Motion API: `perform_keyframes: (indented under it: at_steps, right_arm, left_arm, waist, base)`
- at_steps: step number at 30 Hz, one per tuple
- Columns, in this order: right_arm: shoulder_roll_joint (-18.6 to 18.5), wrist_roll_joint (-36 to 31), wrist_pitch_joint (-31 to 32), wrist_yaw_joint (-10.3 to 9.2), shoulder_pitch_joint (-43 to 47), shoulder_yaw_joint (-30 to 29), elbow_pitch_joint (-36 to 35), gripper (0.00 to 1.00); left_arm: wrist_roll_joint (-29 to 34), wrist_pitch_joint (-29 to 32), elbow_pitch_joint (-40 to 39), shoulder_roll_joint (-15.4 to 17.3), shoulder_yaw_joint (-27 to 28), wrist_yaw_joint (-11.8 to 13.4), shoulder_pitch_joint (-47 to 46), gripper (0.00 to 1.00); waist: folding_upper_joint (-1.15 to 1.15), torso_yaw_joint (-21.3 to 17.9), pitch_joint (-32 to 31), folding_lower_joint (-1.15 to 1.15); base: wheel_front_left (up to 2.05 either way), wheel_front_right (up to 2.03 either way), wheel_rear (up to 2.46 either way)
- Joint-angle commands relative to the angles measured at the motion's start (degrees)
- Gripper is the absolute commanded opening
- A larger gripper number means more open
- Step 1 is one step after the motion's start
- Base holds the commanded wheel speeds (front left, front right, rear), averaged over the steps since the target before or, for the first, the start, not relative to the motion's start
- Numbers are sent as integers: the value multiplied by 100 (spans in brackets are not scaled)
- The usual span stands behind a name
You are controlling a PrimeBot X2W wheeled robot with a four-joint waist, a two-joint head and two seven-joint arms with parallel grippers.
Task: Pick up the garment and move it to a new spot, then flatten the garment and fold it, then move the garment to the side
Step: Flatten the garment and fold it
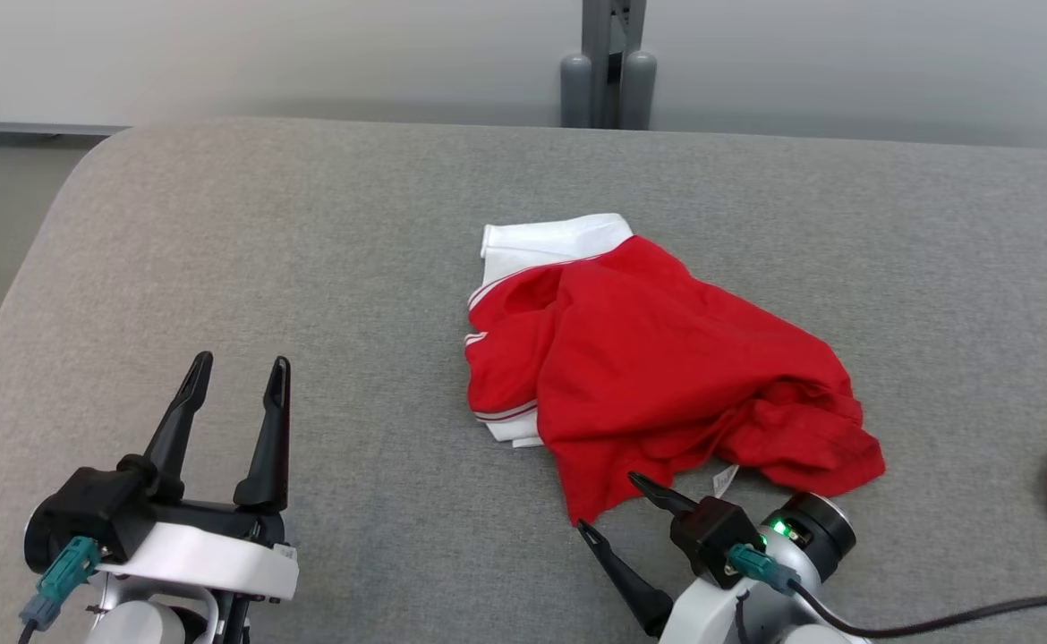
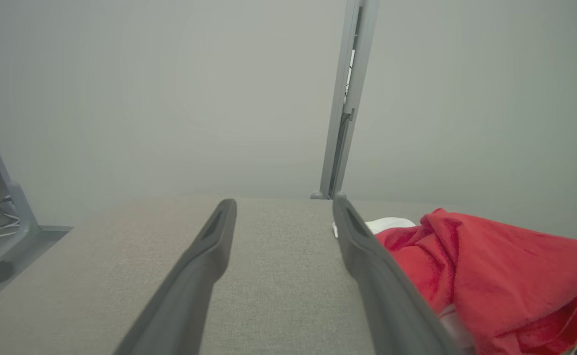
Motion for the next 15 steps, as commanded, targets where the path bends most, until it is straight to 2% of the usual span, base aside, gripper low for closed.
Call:
perform_keyframes:
  at_steps: [1, 7, 8, 9, 10, 15]
  right_arm:
    - [-48, 39, -26, -3, -190, 117, 159, 100]
    - [-28, 32, -84, -2, -723, 451, 1211, 100]
    - [-6, 59, -103, -2, -782, 469, 1374, 50]
    - [15, 88, -131, -3, -844, 458, 1526, 34]
    - [40, 124, -158, -3, -886, 443, 1673, 0]
    - [159, 340, -451, -3, -1054, 347, 1941, 0]
  left_arm:
    - [-38, -37, 86, 11, 17, -66, -126, 100]
    - [-40, -91, 367, -129, -9, -252, -296, 100]
    - [-32, -89, 403, -150, -7, -268, -302, 100]
    - [-21, -97, 429, -172, -2, -281, -309, 100]
    - [-15, -103, 451, -189, 10, -293, -312, 100]
    - [38, -118, 506, -217, 94, -340, -333, 100]
  waist:
    - [0, 194, 122, 0]
    - [0, 446, 227, 0]
    - [0, 465, 232, 0]
    - [0, 478, 239, 0]
    - [0, 483, 247, 0]
    - [0, 396, 280, 0]
  base:
    - [0, 0, 0]
    - [0, 0, 0]
    - [0, 0, 0]
    - [0, 0, 0]
    - [0, 0, 0]
    - [0, 0, 0]
